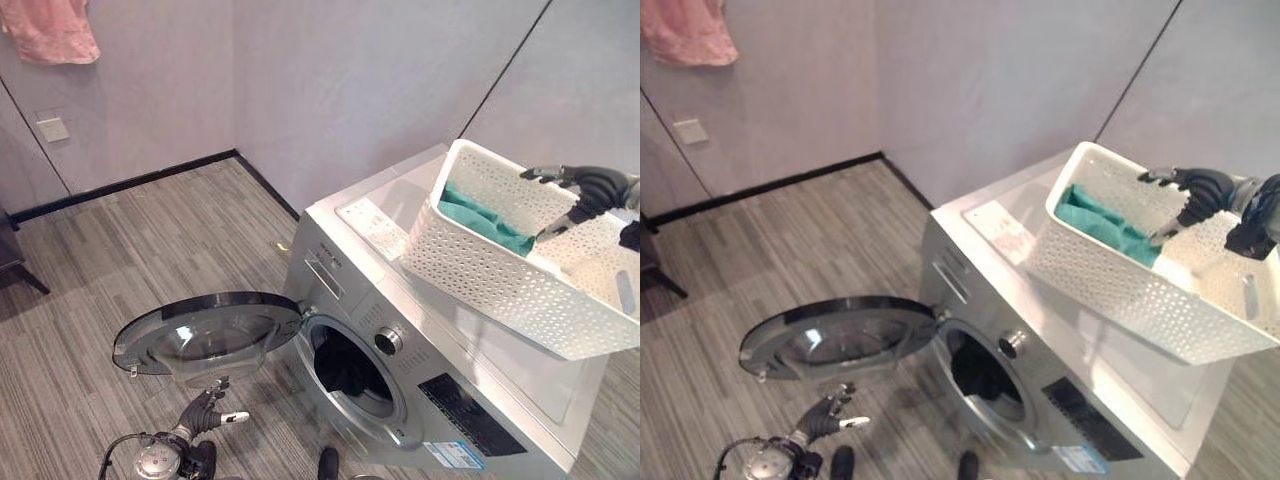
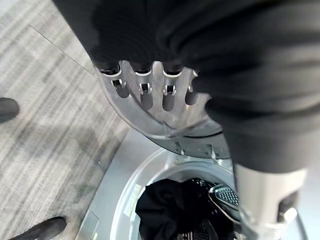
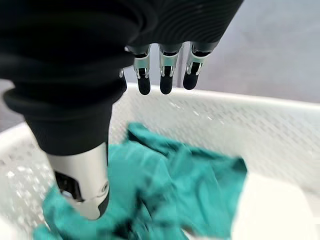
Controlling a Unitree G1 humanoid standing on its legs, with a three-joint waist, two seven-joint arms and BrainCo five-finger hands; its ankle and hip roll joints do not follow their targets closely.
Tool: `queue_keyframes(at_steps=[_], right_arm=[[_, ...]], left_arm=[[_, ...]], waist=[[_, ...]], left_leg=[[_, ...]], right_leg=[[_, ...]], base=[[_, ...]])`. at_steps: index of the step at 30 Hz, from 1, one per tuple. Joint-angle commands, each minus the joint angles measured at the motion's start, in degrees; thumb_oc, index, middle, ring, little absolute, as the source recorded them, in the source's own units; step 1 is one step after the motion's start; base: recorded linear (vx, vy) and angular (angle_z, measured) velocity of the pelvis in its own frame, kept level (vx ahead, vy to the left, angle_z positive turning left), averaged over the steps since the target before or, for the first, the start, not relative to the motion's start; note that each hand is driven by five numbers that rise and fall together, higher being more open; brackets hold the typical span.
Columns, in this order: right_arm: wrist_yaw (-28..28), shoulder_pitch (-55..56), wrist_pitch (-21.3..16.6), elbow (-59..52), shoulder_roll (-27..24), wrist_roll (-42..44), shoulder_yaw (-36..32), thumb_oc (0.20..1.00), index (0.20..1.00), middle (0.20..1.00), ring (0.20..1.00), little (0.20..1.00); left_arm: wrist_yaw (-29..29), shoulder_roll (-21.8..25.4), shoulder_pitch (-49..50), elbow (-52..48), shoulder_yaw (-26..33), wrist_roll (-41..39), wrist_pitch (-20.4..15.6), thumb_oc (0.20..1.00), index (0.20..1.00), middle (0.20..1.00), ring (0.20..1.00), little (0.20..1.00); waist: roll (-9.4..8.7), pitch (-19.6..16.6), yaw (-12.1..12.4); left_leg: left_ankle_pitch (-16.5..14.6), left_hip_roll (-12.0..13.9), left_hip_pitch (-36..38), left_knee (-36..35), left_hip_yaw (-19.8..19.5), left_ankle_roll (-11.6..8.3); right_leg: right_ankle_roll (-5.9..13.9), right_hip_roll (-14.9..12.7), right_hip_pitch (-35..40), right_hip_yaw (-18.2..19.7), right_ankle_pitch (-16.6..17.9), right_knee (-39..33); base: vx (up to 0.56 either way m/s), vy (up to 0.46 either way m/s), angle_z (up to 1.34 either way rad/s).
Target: Grab the laundry basket,head to the washer,open it,put in the laundry and shut it.
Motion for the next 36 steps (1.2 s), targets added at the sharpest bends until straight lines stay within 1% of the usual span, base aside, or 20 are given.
queue_keyframes(at_steps=[1,4,8,10,17,21,24,25,28,30,32,36], right_arm=[[-1.1,-5.41,-0.1,1.43,-1.34,-0.45,-3.95,1.0,1.0,1.0,1.0,1.0],[-1.57,-4.32,0.04,1.94,0.84,-0.67,-5.02,1.0,1.0,1.0,1.0,1.0],[-2.3,-5.53,0.3,3.01,2.72,-1.08,-4.49,1.0,1.0,1.0,1.0,1.0],[-3.29,-6.09,0.3,3.95,4.49,-0.97,-4.97,1.0,1.0,1.0,1.0,1.0],[-4.09,-6.02,-0.09,4.31,6.36,-1.22,-4.68,1.0,1.0,1.0,1.0,1.0],[-3.61,-5.78,0.05,2.54,7.23,-1.57,-3.52,1.0,1.0,1.0,1.0,1.0],[-2.47,-4.51,0.1,0.76,7.52,-1.97,-2.06,1.0,1.0,1.0,1.0,1.0],[-1.21,-2.75,0.27,-0.18,7.51,-2.68,-1.18,1.0,1.0,1.0,1.0,1.0],[-0.29,-0.77,0.49,-0.39,8.03,-3.61,-0.66,1.0,1.0,1.0,1.0,1.0],[1.24,1.9,0.78,-0.95,8.42,-4.93,-0.42,1.0,1.0,1.0,1.0,1.0],[3.02,6.97,1.07,-0.36,9.61,-5.67,-1.23,1.0,1.0,1.0,1.0,1.0],[4.44,9.79,1.38,-0.22,10.81,-5.74,-1.4,1.0,1.0,1.0,1.0,1.0]], left_arm=[[-0.21,0.63,-4.04,-3.07,-2.1,-0.38,-2.03,1.0,1.0,1.0,1.0,1.0],[-0.35,0.68,-3.66,-3.66,-2.73,-0.97,-2.12,1.0,1.0,1.0,1.0,1.0],[-0.27,0.94,-3.4,-3.31,-2.96,-1.37,-2.06,1.0,1.0,1.0,1.0,1.0],[0.01,1.21,-3.09,-3.22,-3.08,-1.47,-2.15,1.0,1.0,1.0,1.0,1.0],[0.59,0.77,-2.93,-3.45,-2.92,-2.47,-2.31,1.0,1.0,1.0,1.0,1.0],[0.71,0.84,-3.21,-3.87,-3.25,-2.77,-2.35,1.0,1.0,1.0,1.0,1.0],[0.74,1.0,-3.16,-4.56,-3.4,-3.09,-2.44,1.0,1.0,1.0,1.0,1.0],[0.6,1.08,-2.89,-5.11,-3.41,-3.28,-2.44,1.0,1.0,1.0,1.0,1.0],[0.7,1.25,-3.09,-5.18,-3.44,-3.28,-2.46,1.0,1.0,1.0,1.0,1.0],[0.75,1.23,-3.22,-5.17,-3.33,-3.17,-2.42,1.0,1.0,1.0,1.0,1.0],[0.98,1.41,-3.41,-5.39,-3.48,-2.81,-2.78,1.0,1.0,1.0,1.0,1.0],[1.03,1.67,-3.83,-5.56,-3.85,-2.93,-3.03,1.0,1.0,1.0,1.0,1.0]], waist=[[0.14,2.1,2.93],[0.51,2.59,3.49],[0.79,3.18,4.06],[1.05,3.69,4.65],[1.19,4.27,5.27],[1.11,5.19,5.64],[1.14,5.98,5.85],[1.2,6.67,6.09],[1.25,7.27,6.17],[1.4,7.91,6.26],[1.75,9.01,6.69],[1.98,9.79,7.02]], left_leg=[[-6.42,0.61,5.72,0.69,2.63,1.47],[-6.22,0.54,5.02,0.69,2.21,1.48],[-5.93,0.53,4.19,0.69,1.85,1.46],[-5.71,0.41,3.05,0.69,1.07,1.4],[-5.28,0.57,1.86,0.69,0.17,1.35],[-4.88,0.79,0.71,0.69,-0.39,1.28],[-4.49,1.01,-0.36,0.69,-0.88,1.19],[-4.12,1.08,-1.07,0.69,-1.19,1.13],[-3.83,1.15,-1.79,0.69,-1.49,1.06],[-3.53,1.23,-2.46,0.69,-1.73,0.97],[-3.02,1.09,-3.71,0.69,-2.51,0.94],[-2.48,0.87,-5.03,0.69,-2.94,0.85]], right_leg=[[3.06,-3.0,-1.16,-0.51,-4.57,2.68],[2.98,-3.07,-1.32,-0.84,-4.47,2.27],[2.86,-3.06,-1.65,-1.13,-4.47,1.94],[2.68,-2.98,-1.87,-1.56,-4.48,1.59],[2.45,-2.71,-2.34,-1.86,-4.68,1.53],[2.27,-2.43,-3.14,-1.94,-4.9,1.73],[2.17,-2.18,-3.86,-2.24,-4.99,1.76],[2.11,-2.05,-4.29,-2.36,-4.97,1.77],[2.06,-1.95,-4.78,-2.46,-5.0,1.86],[2.05,-1.9,-5.15,-2.56,-4.99,1.8],[2.02,-1.89,-5.96,-2.84,-4.99,1.87],[1.96,-1.98,-6.97,-3.07,-4.99,2.02]], base=[[0.0,0.0,0.0],[0.0,0.0,0.0],[0.0,0.002,0.02],[0.0,-0.008,0.04],[0.0,-0.01,0.1],[-0.02,-0.023,0.06],[-0.03,-0.028,0.12],[-0.03,-0.028,0.08],[-0.02,-0.012,0.01],[-0.02,-0.01,0.01],[-0.04,-0.029,0.06],[-0.04,-0.011,0.1]])
